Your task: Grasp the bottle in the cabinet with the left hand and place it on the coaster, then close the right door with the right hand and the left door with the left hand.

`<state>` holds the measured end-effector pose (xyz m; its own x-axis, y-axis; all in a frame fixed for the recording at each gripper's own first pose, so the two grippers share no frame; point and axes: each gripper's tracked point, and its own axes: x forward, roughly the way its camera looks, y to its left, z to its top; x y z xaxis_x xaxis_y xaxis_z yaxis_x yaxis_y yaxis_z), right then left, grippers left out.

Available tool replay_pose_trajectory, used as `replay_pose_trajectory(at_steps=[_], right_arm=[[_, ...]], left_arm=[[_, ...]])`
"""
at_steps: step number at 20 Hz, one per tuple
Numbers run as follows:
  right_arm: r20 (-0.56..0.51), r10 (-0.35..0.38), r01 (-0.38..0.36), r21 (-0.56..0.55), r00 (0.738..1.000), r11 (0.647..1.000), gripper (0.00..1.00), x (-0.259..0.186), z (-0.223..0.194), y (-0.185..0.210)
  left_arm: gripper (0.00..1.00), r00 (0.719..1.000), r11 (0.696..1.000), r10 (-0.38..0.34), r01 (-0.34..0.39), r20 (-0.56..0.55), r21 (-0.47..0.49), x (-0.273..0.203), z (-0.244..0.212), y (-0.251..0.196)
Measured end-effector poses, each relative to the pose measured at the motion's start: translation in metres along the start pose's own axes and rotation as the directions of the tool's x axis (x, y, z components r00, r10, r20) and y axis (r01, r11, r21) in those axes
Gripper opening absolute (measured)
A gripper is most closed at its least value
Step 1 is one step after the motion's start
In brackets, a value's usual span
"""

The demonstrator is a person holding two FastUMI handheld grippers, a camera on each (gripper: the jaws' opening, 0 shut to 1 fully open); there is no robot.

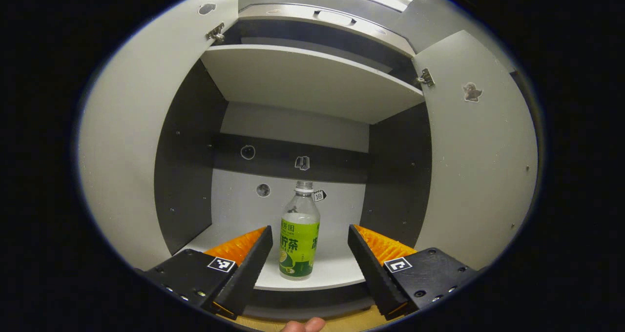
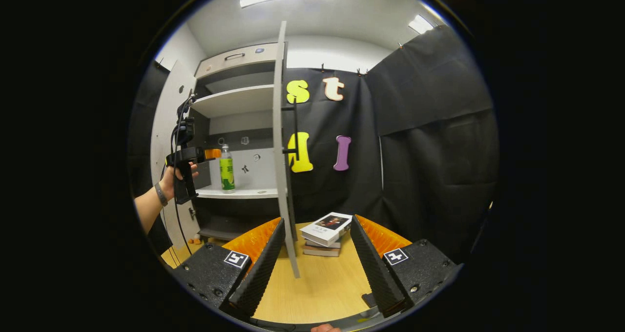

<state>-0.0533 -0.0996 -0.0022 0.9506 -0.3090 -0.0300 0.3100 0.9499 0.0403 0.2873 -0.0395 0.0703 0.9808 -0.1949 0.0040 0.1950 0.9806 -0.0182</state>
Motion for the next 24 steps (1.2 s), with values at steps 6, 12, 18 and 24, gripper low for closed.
replay_pose_trajectory(at_steps=[6,12,18,24], right_arm=[[-0.015,-0.063,0.063,-0.013,0.998,0.998,0.82,0.008,-0.008,-0.013],[-0.017,-0.095,0.095,-0.009,0.995,0.995,0.82,0.016,-0.012,-0.021],[-0.016,-0.1,0.1,-0.01,0.995,0.995,0.82,0.023,-0.011,-0.023],[-0.017,-0.076,0.076,-0.005,0.997,0.997,0.82,0.022,-0.012,-0.02]], left_arm=[[0.95,1.0,1.0,0.009,-0.009,-0.026,-0.001,0.048,-0.019,0.016],[0.95,0.998,0.999,-0.003,0.001,-0.057,-0.032,0.076,-0.037,0.018],[0.94,0.997,0.999,0.044,-0.043,-0.066,0.015,0.094,-0.042,0.027],[0.73,0.998,0.998,0.053,-0.054,-0.043,-0.025,0.079,-0.029,0.031]])
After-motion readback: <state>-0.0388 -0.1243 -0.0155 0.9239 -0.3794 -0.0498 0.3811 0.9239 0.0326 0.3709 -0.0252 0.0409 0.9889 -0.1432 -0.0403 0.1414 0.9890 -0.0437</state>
